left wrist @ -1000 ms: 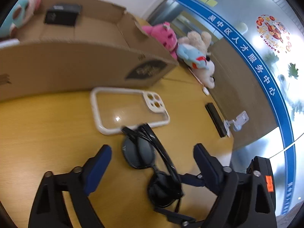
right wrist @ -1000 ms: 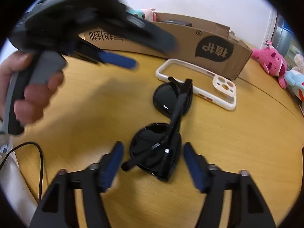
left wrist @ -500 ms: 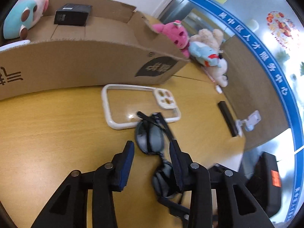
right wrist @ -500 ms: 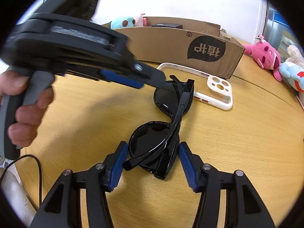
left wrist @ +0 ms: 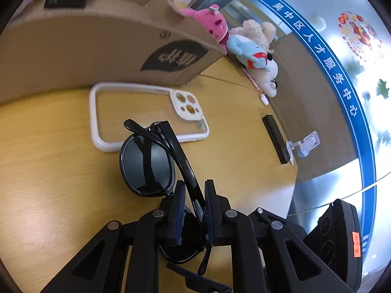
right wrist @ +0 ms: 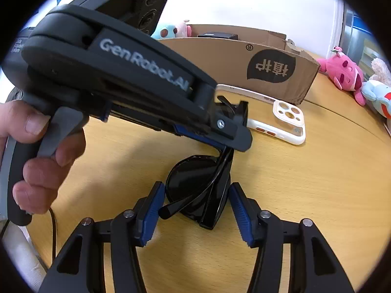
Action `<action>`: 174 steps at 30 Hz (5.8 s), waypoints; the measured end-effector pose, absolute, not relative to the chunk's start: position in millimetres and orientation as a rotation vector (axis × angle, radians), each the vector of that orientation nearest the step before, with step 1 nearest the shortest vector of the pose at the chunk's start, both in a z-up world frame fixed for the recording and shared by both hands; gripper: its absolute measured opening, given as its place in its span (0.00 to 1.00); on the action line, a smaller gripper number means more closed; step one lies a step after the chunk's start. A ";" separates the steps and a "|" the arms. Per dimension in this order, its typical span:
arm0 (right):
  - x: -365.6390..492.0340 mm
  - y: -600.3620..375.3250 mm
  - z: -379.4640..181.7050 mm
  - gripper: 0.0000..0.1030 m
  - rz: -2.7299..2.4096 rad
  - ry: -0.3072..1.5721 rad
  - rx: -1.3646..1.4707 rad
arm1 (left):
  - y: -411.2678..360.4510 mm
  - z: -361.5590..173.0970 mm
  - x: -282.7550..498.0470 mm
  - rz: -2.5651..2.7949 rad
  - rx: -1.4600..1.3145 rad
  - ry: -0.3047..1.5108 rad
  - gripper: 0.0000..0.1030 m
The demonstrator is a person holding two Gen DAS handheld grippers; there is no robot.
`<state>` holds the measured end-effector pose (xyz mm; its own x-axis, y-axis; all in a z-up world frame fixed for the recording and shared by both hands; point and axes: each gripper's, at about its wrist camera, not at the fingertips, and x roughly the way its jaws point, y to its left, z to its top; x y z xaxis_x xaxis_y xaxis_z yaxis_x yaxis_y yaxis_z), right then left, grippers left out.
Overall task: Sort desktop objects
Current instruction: 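Lift the sunglasses with the right gripper and carry them over the box, then lower the sunglasses into the box and open the right gripper, then move the right gripper to the clear phone case and grasp its rim, then lift the phone case with the right gripper and carry it into the box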
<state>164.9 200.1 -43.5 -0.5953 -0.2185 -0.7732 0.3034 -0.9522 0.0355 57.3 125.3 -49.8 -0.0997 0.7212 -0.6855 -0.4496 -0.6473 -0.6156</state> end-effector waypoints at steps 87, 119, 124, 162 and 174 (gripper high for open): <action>-67.0 234.5 88.2 0.80 -2.832 0.047 1.025 | 75.1 139.3 -172.4 2.496 -0.828 -0.156 0.96; 42.2 304.7 -35.7 0.86 -2.580 -0.125 1.353 | 57.1 4.9 17.8 2.373 -1.062 -0.173 1.00; 30.9 297.6 -48.0 0.86 -2.521 -0.151 1.354 | 81.0 -33.9 -6.6 2.246 -1.230 -0.204 0.98; 19.1 234.4 -44.4 0.19 -2.515 -0.083 1.285 | 4.0 -58.1 15.0 2.300 -1.334 -0.274 0.49; 52.3 244.8 -19.5 0.10 -2.639 -0.080 1.208 | 25.5 -17.2 29.4 2.345 -1.229 -0.193 0.08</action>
<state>52.3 244.8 -19.5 -0.6307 -0.2372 -0.7389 0.1919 -0.9702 0.1477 29.4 25.5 -17.2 -0.4796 0.4770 -0.7365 -0.3500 -0.8737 -0.3379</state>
